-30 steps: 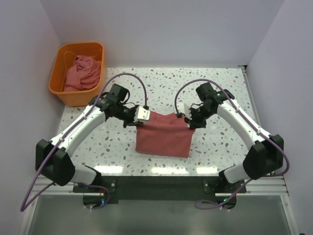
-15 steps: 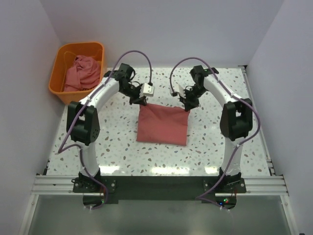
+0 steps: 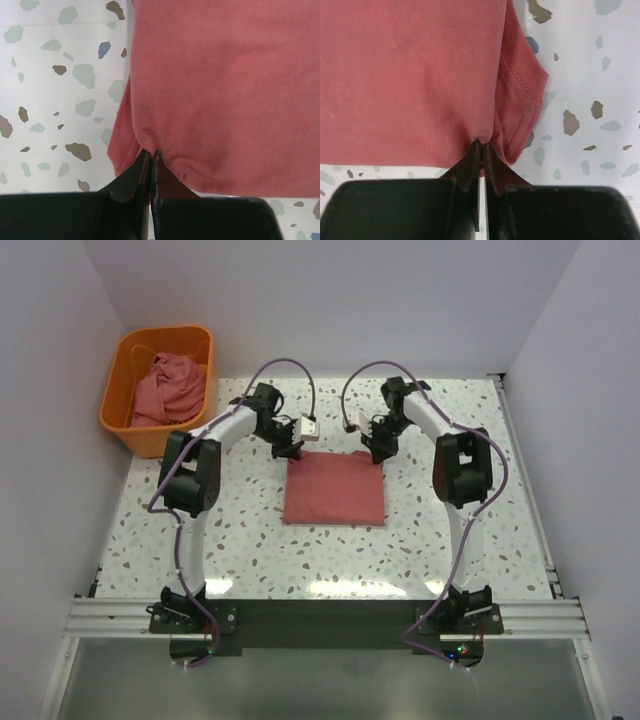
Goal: Fold and stack the t-shirts
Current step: Fold the tshirt
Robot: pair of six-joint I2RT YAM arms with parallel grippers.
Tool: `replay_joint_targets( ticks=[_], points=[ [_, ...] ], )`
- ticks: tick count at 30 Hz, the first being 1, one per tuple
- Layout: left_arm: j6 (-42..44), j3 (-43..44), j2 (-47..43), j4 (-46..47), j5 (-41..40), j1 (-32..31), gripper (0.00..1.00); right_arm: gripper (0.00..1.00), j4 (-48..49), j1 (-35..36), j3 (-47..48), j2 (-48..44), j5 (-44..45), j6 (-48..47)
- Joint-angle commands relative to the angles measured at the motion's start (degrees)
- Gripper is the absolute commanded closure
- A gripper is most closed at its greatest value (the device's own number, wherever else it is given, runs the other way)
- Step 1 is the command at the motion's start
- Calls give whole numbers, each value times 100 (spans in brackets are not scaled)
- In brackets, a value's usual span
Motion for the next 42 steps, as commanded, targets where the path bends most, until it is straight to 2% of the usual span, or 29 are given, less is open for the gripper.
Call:
replay_joint_targets(
  ticks=[1, 10, 11, 12, 13, 14, 15, 16, 17, 20, 23, 24, 26, 27, 29, 30, 33, 37, 42],
  points=[
    [-265, -299, -125, 746, -54, 134, 96, 100, 427, -15, 327, 27, 46, 396],
    [-450, -774, -757, 905, 201, 249, 91, 100, 663, -15, -200, -772, -271, 1082],
    [-511, -845, -828, 1045, 192, 258, 85, 100, 760, -15, -279, -842, -279, 1239],
    [-582, -985, -924, 1072, 201, 275, 80, 92, 848, -15, -384, -947, -288, 1345],
    [-617, -1021, -960, 1072, 218, 327, 67, 72, 971, -15, -411, -966, -297, 1442],
    [-696, -1065, -986, 1142, 245, 354, 61, 63, 1033, -15, -412, -966, -280, 1565],
    [-888, -1143, -1048, 1186, 271, 441, 52, 42, 1103, -15, -377, -957, -201, 1905],
    [-994, -1188, -1092, 1248, 297, 477, 40, 38, 1374, -15, -385, -966, -78, 2135],
    [-1143, -1223, -1144, 1483, 332, 512, 38, 37, 1533, -15, -394, -983, 79, 2372],
    [-1899, -1425, -1478, 2106, 464, 609, 33, 42, 1771, -15, -473, -1229, 117, 3144],
    [-2873, -1688, -1838, 2765, 692, 566, 32, 56, 1877, 20, -710, -1537, -322, 3829],
    [-3564, -1820, -1987, 2943, 737, 539, 32, 66, 1921, 29, -867, -1581, -480, 4025],
    [-4095, -1908, -2076, 3128, 1078, 416, 36, 73, 1834, 46, -1078, -1625, -963, 4524],
    [-4655, -2065, -2146, 3225, 1149, 285, 37, 78, 1842, 46, -1158, -1625, -1130, 4693],
    [-5351, -2530, -2208, 3845, 1316, 162, 41, 80, 1930, 38, -1386, -1529, -1562, 5088],
    [-6016, -2681, -2191, 4085, 1352, 83, 42, 82, 2035, 29, -1448, -1476, -1676, 5177],
    [-6942, -3068, -1937, 4815, 1379, 55, 45, 83, 2298, 2, -1571, -1160, -1940, 5397],
    [-7279, -2990, -1410, 5045, 1098, 152, 46, 83, 2746, -216, -1397, -589, -1958, 5722],
    [-7508, -2141, -452, 4905, 711, 590, 47, 81, 3028, -498, -711, 52, -1915, 6030]
  ],
)
